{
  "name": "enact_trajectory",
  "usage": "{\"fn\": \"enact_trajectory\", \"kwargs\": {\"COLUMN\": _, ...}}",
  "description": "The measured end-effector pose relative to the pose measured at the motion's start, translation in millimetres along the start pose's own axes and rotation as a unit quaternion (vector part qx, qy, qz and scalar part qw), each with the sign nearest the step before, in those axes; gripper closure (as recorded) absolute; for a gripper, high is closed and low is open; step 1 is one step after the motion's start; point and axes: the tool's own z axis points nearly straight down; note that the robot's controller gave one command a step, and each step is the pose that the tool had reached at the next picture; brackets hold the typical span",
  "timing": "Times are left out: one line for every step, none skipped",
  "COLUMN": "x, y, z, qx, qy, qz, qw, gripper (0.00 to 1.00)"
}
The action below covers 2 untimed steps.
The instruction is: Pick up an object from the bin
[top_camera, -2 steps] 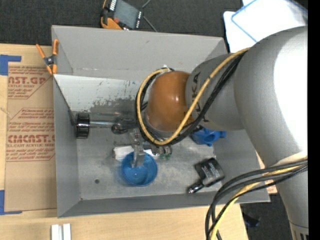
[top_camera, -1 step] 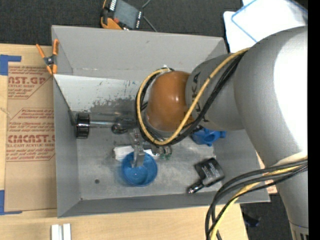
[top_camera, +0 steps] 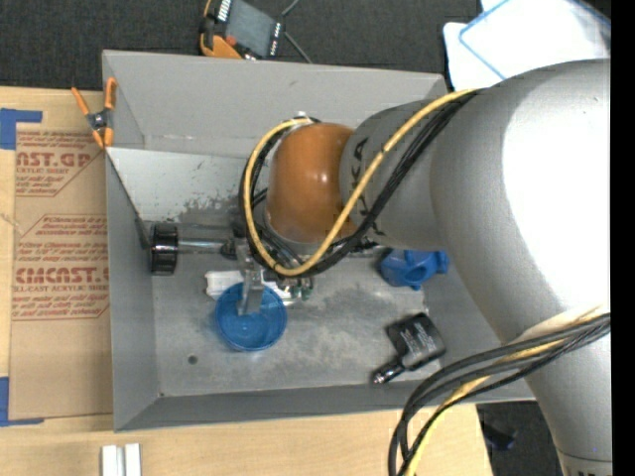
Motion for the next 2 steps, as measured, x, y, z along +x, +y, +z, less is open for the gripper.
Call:
{"fn": "enact_trajectory", "kwargs": {"x": 0.0, "y": 0, "z": 0, "qx": 0.0, "qy": 0.0, "qz": 0.0, "qw": 1.0, "gripper": 1.0}}
{"fn": "enact_trajectory", "kwargs": {"x": 2.0, "y": 1, "z": -13, "qx": 0.0, "qy": 0.0043, "qz": 0.0, "qw": 1.0, "gripper": 1.0}}
